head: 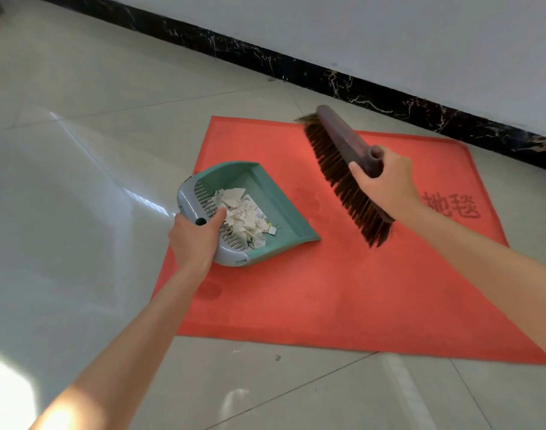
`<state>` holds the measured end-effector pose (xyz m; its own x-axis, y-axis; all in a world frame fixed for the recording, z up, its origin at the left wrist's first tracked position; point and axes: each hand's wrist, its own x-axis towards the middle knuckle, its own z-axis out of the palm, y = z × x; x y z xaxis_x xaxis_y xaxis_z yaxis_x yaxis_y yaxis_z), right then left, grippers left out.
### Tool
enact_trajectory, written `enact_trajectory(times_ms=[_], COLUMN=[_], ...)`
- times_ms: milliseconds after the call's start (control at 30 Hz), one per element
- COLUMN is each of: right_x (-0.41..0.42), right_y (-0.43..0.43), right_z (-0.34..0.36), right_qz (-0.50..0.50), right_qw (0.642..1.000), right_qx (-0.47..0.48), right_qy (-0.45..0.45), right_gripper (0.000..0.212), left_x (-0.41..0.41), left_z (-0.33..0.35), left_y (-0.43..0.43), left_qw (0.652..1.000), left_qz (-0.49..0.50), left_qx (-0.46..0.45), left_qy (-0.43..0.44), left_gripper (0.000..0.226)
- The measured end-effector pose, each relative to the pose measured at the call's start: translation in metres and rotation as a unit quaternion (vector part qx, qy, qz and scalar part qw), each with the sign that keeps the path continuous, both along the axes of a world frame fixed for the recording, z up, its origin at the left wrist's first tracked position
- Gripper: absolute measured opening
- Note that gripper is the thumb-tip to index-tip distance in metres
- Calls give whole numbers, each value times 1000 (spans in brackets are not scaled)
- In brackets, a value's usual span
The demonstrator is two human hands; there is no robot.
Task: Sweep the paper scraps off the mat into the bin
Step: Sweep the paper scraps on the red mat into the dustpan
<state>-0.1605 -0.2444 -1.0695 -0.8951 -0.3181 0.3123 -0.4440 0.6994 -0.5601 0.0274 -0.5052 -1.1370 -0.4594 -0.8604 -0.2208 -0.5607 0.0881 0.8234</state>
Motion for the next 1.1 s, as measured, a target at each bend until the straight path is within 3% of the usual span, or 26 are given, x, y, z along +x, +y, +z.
enact_trajectory(times_ms=[133, 267, 467, 600, 700, 867, 967, 1033, 1100], right_x=[5, 32, 76, 105, 122, 152, 153, 150, 150], right_y=[13, 0, -55, -79, -91, -111, -110, -105, -100], right_z=[-28, -43, -45, -39, -34, -24, -18, -14, -11], right_qz=[-20, -50, 67, 138, 136, 140, 124, 128, 137], right_qw=[996, 996, 992, 984, 985, 980, 979, 978, 977], right_qx=[85, 44, 29, 31, 7, -34, -60, -57, -52], right_qy=[-21, -52, -106, -110, -108, -138, -154, -156, -155], right_gripper=[33, 30, 22, 21, 26, 20, 16, 14, 14], left_x=[-1, -8, -9, -2, 2, 6, 10, 13, 15], left_z=[5, 5, 8, 19, 18, 17, 24, 27, 23], left_y=[0, -9, -11, -13, -10, -4, 0, 2, 3], left_qw=[999, 996, 993, 979, 972, 967, 937, 917, 919], left_qz=[-5, -24, -46, -58, -43, -70, -118, -126, -140], left_qx=[15, 41, 65, 191, 232, 242, 319, 365, 356], left_qy=[-29, -81, -90, -47, 1, 48, 84, 95, 96], left_gripper=[62, 69, 84, 92, 82, 34, 17, 15, 19])
